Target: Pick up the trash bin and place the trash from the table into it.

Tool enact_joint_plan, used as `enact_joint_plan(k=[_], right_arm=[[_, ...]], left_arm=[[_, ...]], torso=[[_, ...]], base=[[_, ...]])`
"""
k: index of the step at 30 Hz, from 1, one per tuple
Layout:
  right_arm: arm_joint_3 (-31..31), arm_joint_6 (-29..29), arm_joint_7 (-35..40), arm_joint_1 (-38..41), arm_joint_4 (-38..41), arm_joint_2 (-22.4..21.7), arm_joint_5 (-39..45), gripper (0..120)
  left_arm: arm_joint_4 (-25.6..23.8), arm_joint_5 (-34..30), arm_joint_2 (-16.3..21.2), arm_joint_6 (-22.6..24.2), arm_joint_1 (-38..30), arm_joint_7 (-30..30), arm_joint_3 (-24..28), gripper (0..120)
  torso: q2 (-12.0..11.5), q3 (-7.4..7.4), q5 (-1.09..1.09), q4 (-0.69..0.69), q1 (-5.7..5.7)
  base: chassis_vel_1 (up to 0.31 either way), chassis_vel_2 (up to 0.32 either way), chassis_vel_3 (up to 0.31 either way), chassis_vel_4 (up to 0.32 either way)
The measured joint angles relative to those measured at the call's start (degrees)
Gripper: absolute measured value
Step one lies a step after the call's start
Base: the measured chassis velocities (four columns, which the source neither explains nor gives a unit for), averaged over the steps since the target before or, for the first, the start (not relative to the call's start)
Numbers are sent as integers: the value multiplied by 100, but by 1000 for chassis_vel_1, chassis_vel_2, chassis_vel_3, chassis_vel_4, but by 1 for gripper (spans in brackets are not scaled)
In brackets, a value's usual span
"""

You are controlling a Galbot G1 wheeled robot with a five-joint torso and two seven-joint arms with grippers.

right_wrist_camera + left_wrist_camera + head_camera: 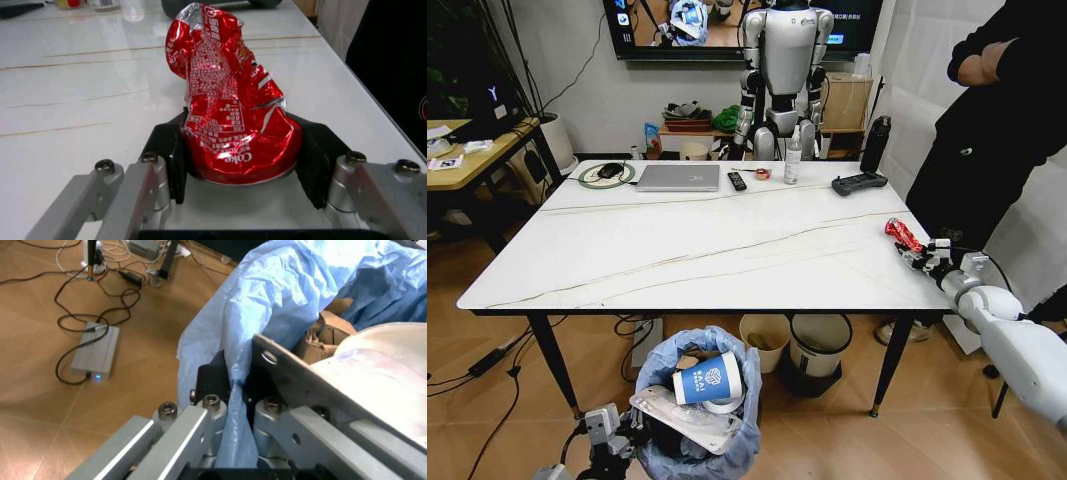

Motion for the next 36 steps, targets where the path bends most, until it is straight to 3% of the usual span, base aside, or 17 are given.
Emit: enact_joint_plan(k=[6,21,24,32,36], right_arm=[[172,120,-237,-232,448,-213,255,44],[423,186,-744,-1280,4022,-1156,1276,44],[259,223,-1029,-1443,4880,-1364,1436,44],[-405,201,-1067,-1523,6051,-1340,1563,44],[-1232,216,-900,-1471,6624,-1227,1575,44]], left_arm=[[13,-19,22,3,-11,-2,12,0],[25,-134,59,15,-54,-25,-4,0],[22,-169,74,19,-47,-32,-58,0],[-38,-177,22,22,2,-35,-120,0],[-72,-161,-27,29,19,-36,-138,0]], torso=[[0,0,-1,0,0],[0,-1,-5,-1,-1],[0,-1,-4,0,-1],[0,-1,-2,0,-1],[0,-1,-1,0,-1]], base=[[0,0,0,0],[0,0,0,0],[0,0,0,0],[0,0,0,0],[0,0,0,0]])
